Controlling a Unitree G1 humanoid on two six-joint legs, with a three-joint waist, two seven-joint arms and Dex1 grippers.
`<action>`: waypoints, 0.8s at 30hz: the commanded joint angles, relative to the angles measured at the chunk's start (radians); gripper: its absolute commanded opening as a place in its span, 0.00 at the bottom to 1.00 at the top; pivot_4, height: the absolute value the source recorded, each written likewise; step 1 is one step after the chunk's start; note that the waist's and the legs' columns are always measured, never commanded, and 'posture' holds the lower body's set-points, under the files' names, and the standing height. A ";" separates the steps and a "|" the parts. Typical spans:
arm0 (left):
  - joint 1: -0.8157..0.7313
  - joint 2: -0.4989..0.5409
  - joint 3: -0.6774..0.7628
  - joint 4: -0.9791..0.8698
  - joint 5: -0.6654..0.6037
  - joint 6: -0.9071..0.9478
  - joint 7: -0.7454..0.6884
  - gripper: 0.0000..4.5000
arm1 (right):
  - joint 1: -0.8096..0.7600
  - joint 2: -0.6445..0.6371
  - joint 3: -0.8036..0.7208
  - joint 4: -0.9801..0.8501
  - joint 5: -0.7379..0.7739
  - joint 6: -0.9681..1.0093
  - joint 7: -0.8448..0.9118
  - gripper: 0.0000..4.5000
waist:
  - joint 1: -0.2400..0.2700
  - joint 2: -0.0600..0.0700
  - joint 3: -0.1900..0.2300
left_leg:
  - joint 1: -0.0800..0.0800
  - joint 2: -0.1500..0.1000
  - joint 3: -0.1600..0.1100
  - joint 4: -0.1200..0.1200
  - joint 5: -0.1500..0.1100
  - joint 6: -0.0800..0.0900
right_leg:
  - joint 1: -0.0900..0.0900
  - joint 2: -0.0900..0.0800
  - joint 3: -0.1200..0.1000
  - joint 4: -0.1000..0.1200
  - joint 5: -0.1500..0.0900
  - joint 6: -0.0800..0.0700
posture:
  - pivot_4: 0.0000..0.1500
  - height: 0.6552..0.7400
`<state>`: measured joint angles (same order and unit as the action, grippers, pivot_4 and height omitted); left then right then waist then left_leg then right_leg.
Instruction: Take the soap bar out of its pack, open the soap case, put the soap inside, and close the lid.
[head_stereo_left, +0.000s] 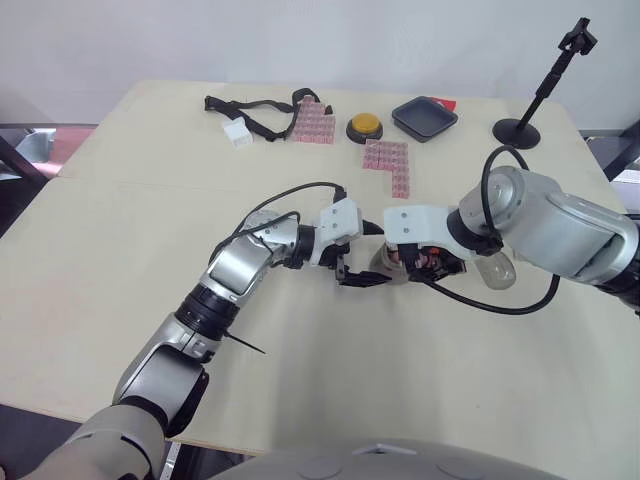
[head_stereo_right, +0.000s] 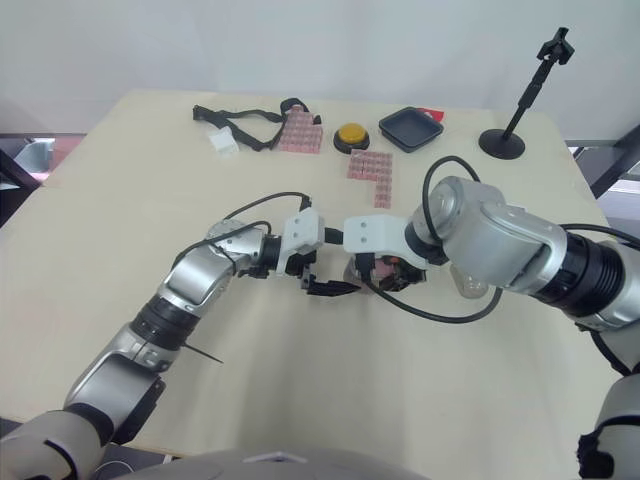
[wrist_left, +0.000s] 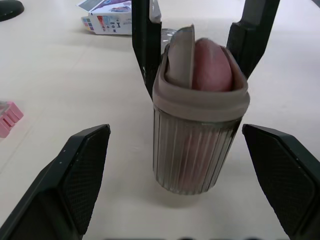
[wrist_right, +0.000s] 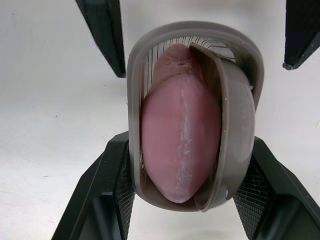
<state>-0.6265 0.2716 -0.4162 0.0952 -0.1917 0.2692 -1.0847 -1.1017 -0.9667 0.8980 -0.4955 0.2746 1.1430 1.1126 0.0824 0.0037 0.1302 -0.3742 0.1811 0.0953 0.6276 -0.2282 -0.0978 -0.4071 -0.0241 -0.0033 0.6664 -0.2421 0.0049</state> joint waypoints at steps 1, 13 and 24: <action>-0.004 -0.011 -0.005 -0.009 0.007 -0.030 -0.007 1.00 | -0.001 0.006 -0.037 -0.013 -0.028 0.004 0.009 0.47 | 0.000 0.000 0.000 | 0.000 0.000 0.000 0.000 0.000 0.000 | 0.000 0.000 0.000 0.000 0.000 0.000 | 1.00 0.87; -0.006 -0.034 -0.014 0.008 0.017 -0.052 -0.014 1.00 | 0.020 0.031 -0.050 -0.024 -0.043 0.015 0.014 0.47 | 0.000 0.000 0.000 | 0.000 0.000 0.000 0.001 0.000 0.000 | 0.000 0.000 0.001 0.001 0.000 0.000 | 1.00 0.87; -0.003 -0.045 -0.022 0.027 0.033 -0.074 -0.017 1.00 | 0.023 0.051 -0.059 -0.013 -0.049 0.014 0.010 0.47 | 0.000 0.000 0.000 | 0.001 0.000 0.000 0.003 0.000 0.000 | 0.000 0.000 0.001 0.001 0.000 0.000 | 1.00 0.87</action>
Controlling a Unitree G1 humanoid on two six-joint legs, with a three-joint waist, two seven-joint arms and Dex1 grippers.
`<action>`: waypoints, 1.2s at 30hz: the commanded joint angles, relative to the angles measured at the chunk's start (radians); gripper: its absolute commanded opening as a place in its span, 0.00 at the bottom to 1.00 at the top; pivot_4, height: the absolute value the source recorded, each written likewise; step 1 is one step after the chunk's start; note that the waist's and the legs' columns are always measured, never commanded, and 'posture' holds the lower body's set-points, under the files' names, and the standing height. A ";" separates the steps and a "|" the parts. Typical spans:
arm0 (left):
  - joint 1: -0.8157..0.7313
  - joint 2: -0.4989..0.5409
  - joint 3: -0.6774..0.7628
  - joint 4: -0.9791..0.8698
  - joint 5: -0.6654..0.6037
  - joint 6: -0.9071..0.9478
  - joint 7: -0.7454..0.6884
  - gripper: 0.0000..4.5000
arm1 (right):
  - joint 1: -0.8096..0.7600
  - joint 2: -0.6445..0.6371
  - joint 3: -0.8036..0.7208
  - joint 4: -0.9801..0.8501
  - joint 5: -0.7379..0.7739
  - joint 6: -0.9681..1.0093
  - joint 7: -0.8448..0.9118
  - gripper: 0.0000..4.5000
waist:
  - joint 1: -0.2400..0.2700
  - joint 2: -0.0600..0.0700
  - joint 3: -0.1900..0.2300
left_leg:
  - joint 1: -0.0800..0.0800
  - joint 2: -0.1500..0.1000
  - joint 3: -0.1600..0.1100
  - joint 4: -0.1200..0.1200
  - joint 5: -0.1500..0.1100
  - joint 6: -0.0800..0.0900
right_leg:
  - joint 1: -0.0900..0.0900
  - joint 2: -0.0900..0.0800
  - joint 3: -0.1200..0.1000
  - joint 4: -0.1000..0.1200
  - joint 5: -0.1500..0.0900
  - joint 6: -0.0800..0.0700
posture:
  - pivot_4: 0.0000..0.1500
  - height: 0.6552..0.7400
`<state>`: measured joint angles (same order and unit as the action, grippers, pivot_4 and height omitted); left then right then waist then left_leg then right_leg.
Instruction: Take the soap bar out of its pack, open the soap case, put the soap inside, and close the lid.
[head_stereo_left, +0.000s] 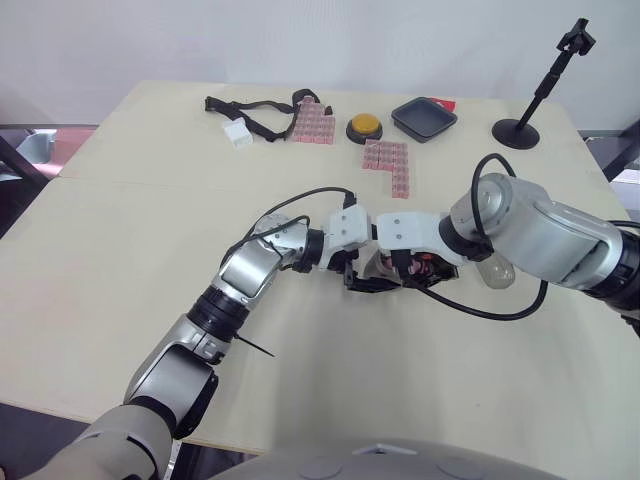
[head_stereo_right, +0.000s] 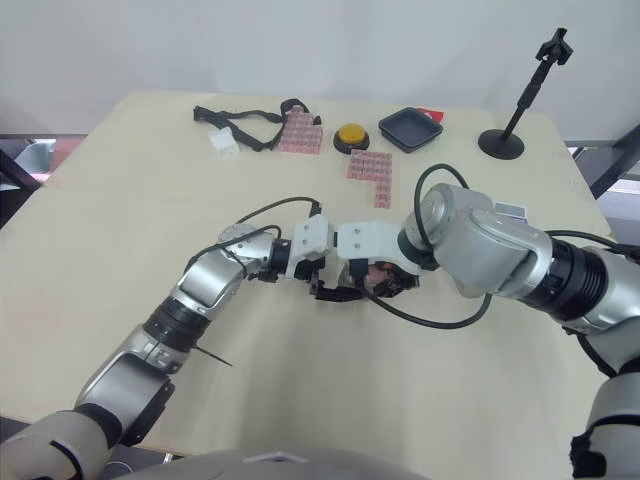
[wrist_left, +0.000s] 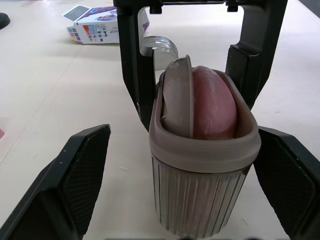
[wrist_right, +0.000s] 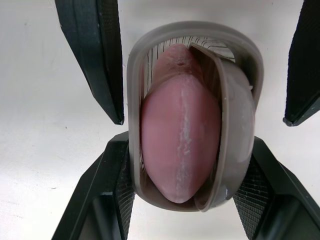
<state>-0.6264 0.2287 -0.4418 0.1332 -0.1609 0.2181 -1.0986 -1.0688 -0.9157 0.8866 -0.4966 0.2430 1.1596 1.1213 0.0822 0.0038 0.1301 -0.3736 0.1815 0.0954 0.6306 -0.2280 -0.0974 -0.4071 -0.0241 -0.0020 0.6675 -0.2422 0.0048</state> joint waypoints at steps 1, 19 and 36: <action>-0.003 -0.003 0.003 -0.009 0.004 -0.024 -0.003 1.00 | -0.010 0.001 -0.047 -0.011 -0.018 -0.002 0.001 0.47 | 0.000 0.000 0.000 | 0.000 0.000 0.000 0.000 0.000 0.000 | 0.000 0.000 0.000 0.000 0.000 0.000 | 1.00 0.87; -0.007 -0.005 0.010 0.007 0.014 -0.038 -0.014 0.43 | -0.006 0.020 -0.048 -0.004 -0.026 0.004 0.009 0.47 | 0.000 0.000 0.000 | 0.000 0.000 0.000 0.001 0.000 0.000 | 0.000 0.000 0.000 0.001 0.000 0.000 | 1.00 0.87; 0.009 -0.007 0.019 0.011 -0.008 -0.043 -0.031 0.43 | 0.009 0.032 -0.063 -0.004 -0.020 0.008 0.014 0.47 | 0.000 0.000 0.000 | 0.000 0.000 0.000 0.002 0.000 0.000 | 0.000 0.000 0.000 0.002 0.000 0.000 | 1.00 0.87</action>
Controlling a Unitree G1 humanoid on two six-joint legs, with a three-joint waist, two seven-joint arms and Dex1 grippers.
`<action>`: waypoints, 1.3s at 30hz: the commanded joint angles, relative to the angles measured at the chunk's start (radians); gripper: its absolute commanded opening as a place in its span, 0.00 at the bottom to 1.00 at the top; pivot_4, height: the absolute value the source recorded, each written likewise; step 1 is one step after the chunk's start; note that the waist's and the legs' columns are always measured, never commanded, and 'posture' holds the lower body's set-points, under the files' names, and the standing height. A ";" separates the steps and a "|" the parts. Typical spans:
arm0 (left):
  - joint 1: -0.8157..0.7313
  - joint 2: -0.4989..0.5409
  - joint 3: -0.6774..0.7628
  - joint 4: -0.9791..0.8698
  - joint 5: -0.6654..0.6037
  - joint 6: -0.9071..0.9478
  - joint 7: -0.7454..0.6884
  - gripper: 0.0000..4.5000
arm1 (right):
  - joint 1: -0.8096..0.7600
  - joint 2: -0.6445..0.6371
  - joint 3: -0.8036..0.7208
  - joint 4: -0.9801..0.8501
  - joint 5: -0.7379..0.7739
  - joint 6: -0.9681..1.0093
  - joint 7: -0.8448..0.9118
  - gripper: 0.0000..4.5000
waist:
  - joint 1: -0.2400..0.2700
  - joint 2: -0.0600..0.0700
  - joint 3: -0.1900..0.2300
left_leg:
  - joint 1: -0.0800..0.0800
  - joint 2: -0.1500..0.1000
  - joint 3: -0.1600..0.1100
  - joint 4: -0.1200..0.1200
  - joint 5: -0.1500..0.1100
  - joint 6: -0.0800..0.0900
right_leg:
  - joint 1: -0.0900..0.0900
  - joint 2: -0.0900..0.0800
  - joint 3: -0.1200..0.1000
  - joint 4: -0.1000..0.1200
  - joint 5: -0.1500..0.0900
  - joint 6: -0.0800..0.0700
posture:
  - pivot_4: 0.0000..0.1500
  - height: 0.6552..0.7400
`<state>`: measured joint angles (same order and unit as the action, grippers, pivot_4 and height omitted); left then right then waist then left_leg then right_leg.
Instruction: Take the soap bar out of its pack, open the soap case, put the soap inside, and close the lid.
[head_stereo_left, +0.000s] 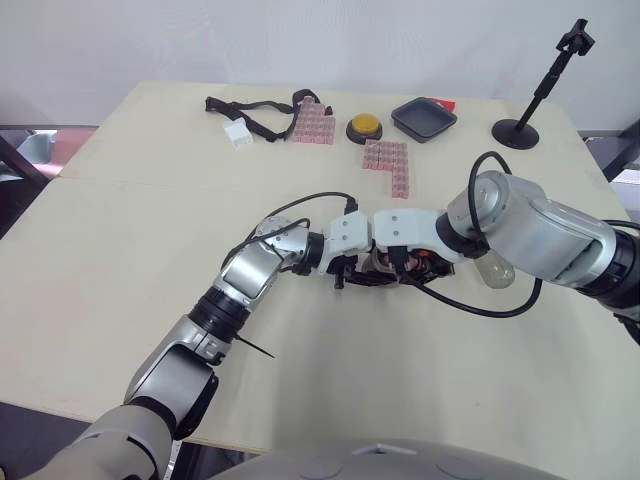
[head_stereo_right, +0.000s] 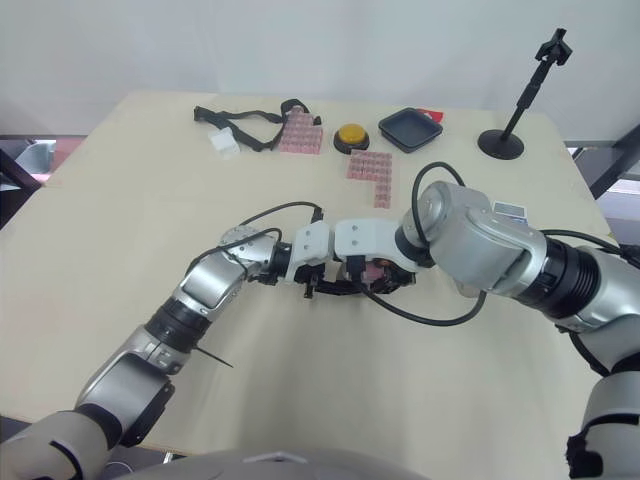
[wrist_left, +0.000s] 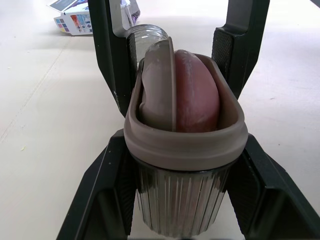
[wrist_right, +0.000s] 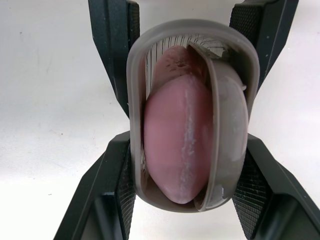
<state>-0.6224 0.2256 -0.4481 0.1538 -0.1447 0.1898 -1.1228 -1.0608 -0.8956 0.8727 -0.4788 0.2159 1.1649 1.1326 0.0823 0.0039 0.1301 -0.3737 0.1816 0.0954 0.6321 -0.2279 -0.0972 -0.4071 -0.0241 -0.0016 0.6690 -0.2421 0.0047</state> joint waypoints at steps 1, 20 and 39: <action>0.008 -0.001 0.027 -0.008 -0.025 -0.019 -0.009 0.43 | 0.005 0.013 -0.054 -0.021 0.008 0.003 0.001 0.57 | 0.000 0.000 0.000 | 0.000 0.000 0.000 0.000 0.000 0.000 | 0.000 0.000 0.000 0.000 0.000 0.000 | 1.00 0.87; 0.118 0.080 0.135 -0.016 -0.163 -0.146 -0.175 0.43 | 0.404 0.032 -0.565 -0.032 0.229 -0.070 -0.041 1.00 | 0.004 0.000 0.000 | 0.000 0.001 0.000 0.001 0.000 0.000 | 0.000 0.000 0.001 0.000 0.000 0.000 | 1.00 0.87; 0.212 0.058 0.188 0.073 -0.164 -0.393 -0.191 0.43 | 1.072 0.294 -0.938 0.079 0.227 -0.842 -0.154 1.00 | -0.007 0.001 -0.001 | -0.001 0.002 0.002 0.002 -0.003 0.011 | -0.003 -0.004 0.000 0.002 -0.003 -0.006 | 1.00 0.87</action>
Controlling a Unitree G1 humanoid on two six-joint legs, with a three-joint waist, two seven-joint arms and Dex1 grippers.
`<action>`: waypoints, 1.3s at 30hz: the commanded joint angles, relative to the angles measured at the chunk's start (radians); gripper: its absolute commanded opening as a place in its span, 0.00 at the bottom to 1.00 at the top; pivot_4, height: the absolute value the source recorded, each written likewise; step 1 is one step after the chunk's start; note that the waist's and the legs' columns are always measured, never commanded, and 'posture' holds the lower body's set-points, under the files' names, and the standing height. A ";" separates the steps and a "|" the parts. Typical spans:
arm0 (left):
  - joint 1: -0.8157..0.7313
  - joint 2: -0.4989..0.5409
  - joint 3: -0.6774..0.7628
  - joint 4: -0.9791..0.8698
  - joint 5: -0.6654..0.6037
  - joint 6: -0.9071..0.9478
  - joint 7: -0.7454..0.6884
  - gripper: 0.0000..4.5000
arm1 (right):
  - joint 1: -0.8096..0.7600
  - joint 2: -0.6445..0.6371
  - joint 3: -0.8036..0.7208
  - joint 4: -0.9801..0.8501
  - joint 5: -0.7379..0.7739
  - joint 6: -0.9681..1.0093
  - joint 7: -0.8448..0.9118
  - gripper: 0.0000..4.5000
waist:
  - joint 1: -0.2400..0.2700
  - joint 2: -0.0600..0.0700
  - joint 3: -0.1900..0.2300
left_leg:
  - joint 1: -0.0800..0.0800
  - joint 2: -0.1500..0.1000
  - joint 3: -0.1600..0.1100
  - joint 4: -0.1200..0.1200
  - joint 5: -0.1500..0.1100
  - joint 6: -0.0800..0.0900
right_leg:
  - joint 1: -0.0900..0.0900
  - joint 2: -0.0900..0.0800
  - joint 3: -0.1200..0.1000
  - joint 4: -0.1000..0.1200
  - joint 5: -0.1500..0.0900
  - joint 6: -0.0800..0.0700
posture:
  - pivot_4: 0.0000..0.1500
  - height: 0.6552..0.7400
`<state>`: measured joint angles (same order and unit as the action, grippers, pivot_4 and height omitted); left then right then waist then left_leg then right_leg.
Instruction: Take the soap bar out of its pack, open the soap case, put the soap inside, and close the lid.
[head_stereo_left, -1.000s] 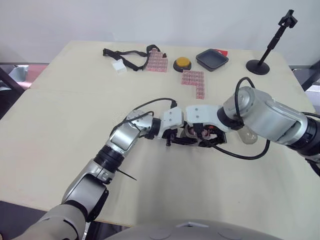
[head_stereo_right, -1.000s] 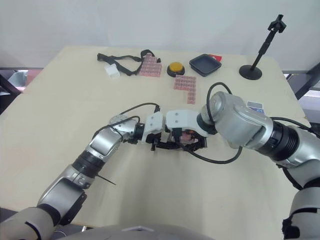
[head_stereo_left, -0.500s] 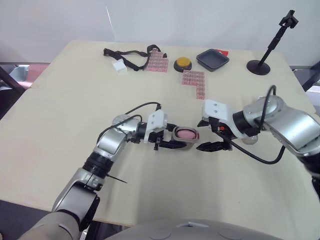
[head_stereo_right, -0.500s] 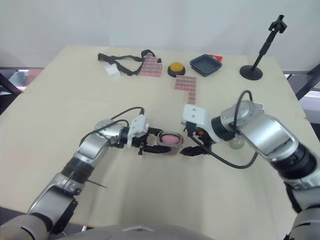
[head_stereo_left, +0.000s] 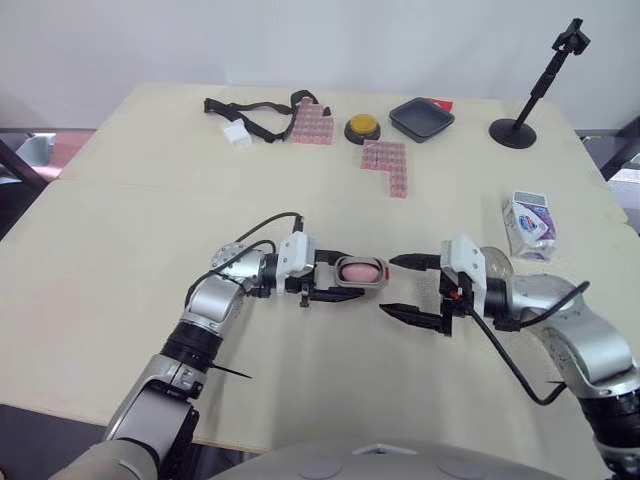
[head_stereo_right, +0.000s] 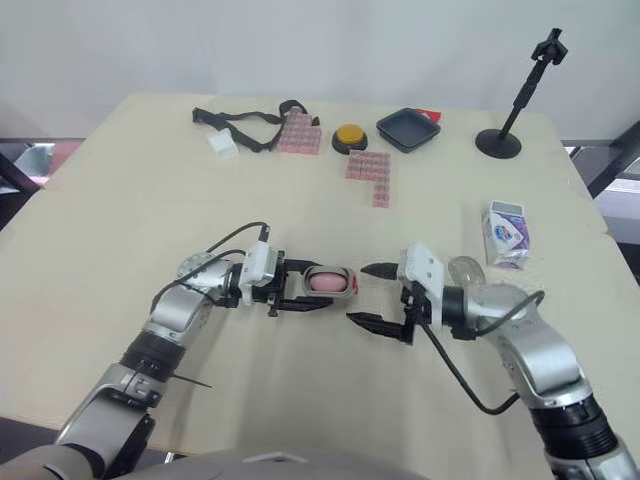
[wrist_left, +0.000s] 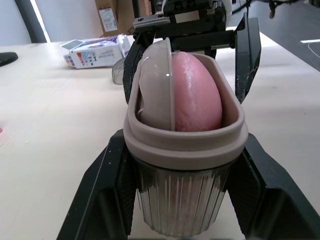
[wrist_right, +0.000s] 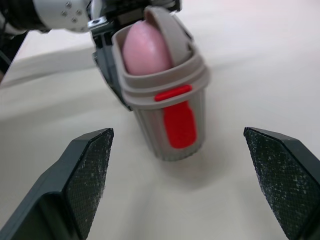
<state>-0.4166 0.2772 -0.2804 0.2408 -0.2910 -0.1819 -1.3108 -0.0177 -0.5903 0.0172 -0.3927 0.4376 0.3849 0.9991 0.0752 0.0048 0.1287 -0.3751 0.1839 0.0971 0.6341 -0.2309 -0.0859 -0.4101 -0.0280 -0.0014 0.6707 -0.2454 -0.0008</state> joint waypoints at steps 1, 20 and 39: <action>0.009 0.009 0.020 -0.017 -0.019 -0.021 -0.004 0.43 | 0.051 -0.018 -0.119 -0.012 0.014 -0.069 -0.030 1.00 | 0.001 0.000 0.000 | 0.000 0.000 0.000 0.000 0.000 0.000 | 0.000 0.000 0.000 0.000 0.000 0.000 | 1.00 0.87; 0.027 0.037 0.025 -0.070 -0.039 0.031 -0.012 0.43 | 0.612 0.021 -0.754 0.074 0.091 -0.151 -0.116 1.00 | -0.019 0.001 -0.001 | 0.000 -0.001 0.000 0.000 -0.001 0.005 | 0.001 -0.002 -0.001 -0.003 -0.001 -0.001 | 1.00 0.87; -0.004 0.018 0.007 -0.071 -0.053 0.111 -0.048 0.43 | 0.278 -0.468 -0.662 -0.218 0.356 1.011 -0.464 1.00 | -0.021 0.006 -0.001 | 0.002 -0.004 0.000 -0.002 0.000 0.006 | 0.004 -0.003 -0.001 -0.005 -0.001 -0.001 | 1.00 0.87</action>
<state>-0.4021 0.3020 -0.2756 0.2031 -0.3319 -0.0525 -1.3550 0.3214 -1.0136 -0.6648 -0.5933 0.7445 1.2499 0.5540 0.0542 0.0113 0.1282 -0.3728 0.1801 0.0968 0.6325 -0.2313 -0.0804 -0.4058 -0.0312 -0.0014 0.6656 -0.2459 -0.0009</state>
